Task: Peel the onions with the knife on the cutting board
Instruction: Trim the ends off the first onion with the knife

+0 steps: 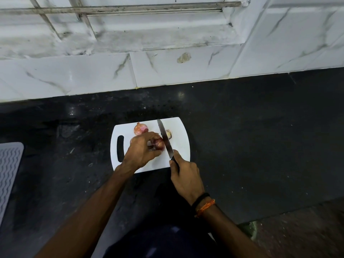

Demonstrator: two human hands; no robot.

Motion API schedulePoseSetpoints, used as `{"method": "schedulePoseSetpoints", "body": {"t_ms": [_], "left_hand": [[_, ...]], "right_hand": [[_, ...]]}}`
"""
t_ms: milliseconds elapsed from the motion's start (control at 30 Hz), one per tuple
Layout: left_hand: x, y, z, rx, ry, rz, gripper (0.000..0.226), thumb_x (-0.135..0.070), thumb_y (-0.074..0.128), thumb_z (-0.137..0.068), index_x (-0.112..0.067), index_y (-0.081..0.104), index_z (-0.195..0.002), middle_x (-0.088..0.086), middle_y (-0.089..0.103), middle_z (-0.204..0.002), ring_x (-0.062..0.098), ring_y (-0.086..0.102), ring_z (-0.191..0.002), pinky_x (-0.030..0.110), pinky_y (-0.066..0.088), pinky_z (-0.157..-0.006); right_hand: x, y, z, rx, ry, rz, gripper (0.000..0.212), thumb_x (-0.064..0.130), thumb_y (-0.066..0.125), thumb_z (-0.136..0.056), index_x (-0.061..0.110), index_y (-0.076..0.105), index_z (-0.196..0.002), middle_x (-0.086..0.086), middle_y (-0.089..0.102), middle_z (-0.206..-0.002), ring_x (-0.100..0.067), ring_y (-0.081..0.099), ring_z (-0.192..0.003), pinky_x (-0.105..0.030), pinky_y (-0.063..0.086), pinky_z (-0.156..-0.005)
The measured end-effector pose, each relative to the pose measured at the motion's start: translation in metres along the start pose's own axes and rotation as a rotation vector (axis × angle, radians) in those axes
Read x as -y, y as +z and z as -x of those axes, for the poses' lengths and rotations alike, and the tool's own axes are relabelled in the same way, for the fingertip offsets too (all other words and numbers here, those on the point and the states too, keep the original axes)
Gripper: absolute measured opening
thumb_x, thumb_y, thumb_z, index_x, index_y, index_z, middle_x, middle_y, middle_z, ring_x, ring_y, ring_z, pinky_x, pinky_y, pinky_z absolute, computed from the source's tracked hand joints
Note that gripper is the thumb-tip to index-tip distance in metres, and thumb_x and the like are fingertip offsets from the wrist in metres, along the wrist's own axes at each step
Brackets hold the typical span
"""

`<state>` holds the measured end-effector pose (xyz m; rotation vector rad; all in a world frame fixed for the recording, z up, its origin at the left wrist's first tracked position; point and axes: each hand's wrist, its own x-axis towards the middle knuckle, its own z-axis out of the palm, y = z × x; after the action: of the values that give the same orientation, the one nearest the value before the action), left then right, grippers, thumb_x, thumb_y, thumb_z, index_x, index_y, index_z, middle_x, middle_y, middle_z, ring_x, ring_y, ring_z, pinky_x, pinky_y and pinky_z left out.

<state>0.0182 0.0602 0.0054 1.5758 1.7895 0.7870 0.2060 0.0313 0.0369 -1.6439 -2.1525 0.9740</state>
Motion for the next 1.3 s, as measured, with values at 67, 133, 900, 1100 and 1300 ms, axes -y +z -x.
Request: {"method": "schedulePoseSetpoints", "body": {"t_ms": [67, 133, 900, 1100, 1300], "left_hand": [[-0.001, -0.001, 0.0, 0.0, -0.013, 0.002, 0.035, -0.016, 0.088, -0.073, -0.015, 0.073, -0.105, -0.003, 0.073, -0.107, 0.013, 0.065, -0.097, 0.01, 0.045, -0.085], [-0.002, -0.004, -0.001, 0.004, -0.037, 0.027, 0.032, -0.016, 0.088, -0.071, -0.015, 0.073, -0.1, -0.005, 0.073, -0.101, 0.01, 0.066, -0.094, 0.011, 0.045, -0.082], [-0.008, -0.012, -0.016, 0.041, -0.098, 0.08, 0.026, -0.011, 0.093, -0.064, -0.009, 0.08, -0.086, 0.001, 0.077, -0.09, 0.007, 0.069, -0.087, 0.001, 0.044, -0.076], [-0.013, -0.009, -0.017, 0.036, -0.07, 0.058, 0.024, -0.009, 0.091, -0.067, -0.004, 0.079, -0.087, 0.003, 0.076, -0.089, 0.005, 0.066, -0.079, 0.0, 0.044, -0.073], [-0.015, -0.009, -0.016, 0.021, -0.062, 0.066, 0.023, -0.007, 0.091, -0.066, -0.004, 0.079, -0.086, 0.004, 0.077, -0.086, 0.014, 0.069, -0.082, 0.003, 0.045, -0.075]], "right_hand": [[0.001, 0.0, 0.001, 0.016, 0.01, -0.001, 0.044, 0.03, 0.043, -0.105, 0.017, 0.041, -0.148, -0.009, 0.066, -0.103, -0.017, 0.063, -0.085, -0.037, 0.058, -0.084], [0.002, -0.001, 0.0, 0.026, 0.013, 0.009, 0.044, 0.031, 0.042, -0.106, 0.017, 0.041, -0.148, -0.009, 0.066, -0.103, -0.019, 0.064, -0.087, -0.037, 0.058, -0.084], [0.01, -0.004, -0.01, 0.117, 0.019, 0.055, 0.043, 0.026, 0.038, -0.107, 0.015, 0.037, -0.148, -0.004, 0.061, -0.093, -0.016, 0.059, -0.079, -0.032, 0.054, -0.08], [0.012, -0.001, -0.025, 0.091, 0.015, 0.092, 0.042, 0.025, 0.039, -0.106, 0.014, 0.037, -0.147, -0.014, 0.067, -0.102, -0.029, 0.064, -0.09, -0.046, 0.053, -0.087], [0.006, -0.004, -0.011, 0.112, -0.007, 0.091, 0.044, 0.023, 0.038, -0.107, 0.013, 0.035, -0.15, -0.009, 0.066, -0.093, -0.024, 0.065, -0.082, -0.041, 0.055, -0.08]]}}
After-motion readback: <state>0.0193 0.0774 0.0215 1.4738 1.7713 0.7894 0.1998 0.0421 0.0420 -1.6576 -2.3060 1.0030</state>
